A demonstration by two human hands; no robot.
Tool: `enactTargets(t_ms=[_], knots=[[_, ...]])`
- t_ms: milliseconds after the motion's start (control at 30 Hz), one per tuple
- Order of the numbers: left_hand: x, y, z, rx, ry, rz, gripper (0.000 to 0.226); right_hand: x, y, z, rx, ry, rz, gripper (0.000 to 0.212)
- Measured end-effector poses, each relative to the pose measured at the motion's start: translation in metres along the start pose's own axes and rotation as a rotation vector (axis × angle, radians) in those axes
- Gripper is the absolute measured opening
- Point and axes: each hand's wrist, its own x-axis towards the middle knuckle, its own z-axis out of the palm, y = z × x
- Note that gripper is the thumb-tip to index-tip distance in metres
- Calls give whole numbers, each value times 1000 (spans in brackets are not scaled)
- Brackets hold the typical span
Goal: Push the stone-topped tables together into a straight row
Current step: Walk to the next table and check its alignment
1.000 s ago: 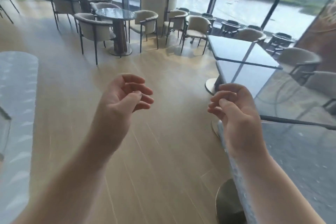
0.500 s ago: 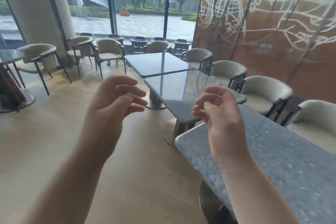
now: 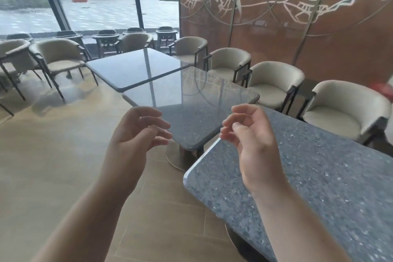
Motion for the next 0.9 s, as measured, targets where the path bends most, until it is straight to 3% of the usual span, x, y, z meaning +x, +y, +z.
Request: enactTargets(t_ms=[300,600,900], knots=[[81,-98,-14,-37,-186,-269,26,19,89,3,-158,254,176,25],[172,-166,-72,-47,-436,-488,27,42,170,74,-211,564,281,28],[174,-285,-77,185,-631,-764,31,14,253,81,-196,901,477,27]])
